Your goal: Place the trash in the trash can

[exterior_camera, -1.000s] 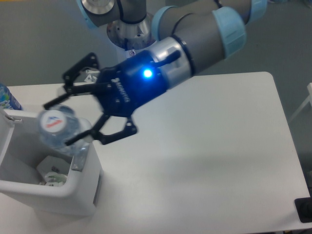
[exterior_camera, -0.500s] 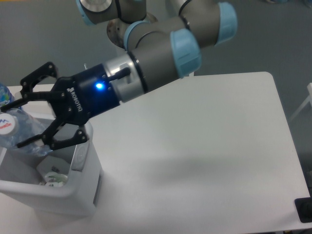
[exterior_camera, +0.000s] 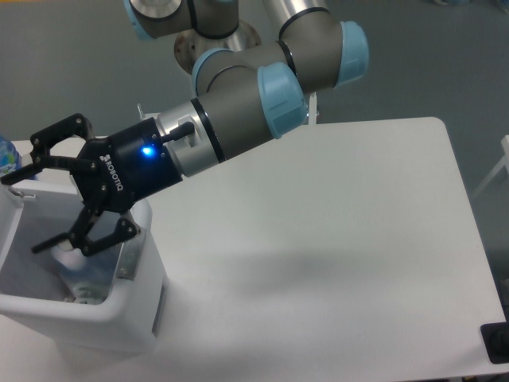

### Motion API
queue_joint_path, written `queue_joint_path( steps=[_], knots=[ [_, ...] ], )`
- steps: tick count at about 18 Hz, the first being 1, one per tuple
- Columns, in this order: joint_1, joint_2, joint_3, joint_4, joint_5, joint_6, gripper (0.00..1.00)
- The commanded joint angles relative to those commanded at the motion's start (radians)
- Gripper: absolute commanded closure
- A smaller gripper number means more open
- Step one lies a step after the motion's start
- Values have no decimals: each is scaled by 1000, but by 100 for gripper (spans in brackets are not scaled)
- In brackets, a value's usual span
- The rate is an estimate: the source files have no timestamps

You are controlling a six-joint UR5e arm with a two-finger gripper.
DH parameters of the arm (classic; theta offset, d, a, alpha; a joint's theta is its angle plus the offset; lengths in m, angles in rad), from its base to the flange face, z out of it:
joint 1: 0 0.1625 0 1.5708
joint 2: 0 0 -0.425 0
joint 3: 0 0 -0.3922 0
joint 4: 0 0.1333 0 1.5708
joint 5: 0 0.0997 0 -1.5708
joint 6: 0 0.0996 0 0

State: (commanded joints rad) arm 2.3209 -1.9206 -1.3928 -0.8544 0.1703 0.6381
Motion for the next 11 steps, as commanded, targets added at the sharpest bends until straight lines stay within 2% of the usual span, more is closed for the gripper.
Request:
queue_joint_path(
  steps=[2,5,11],
  knots=[
    [15,5,-3,0,2,0,0],
    [76,20,0,0,11,2,0],
    [218,49,-29,2,144,8,0]
  ],
)
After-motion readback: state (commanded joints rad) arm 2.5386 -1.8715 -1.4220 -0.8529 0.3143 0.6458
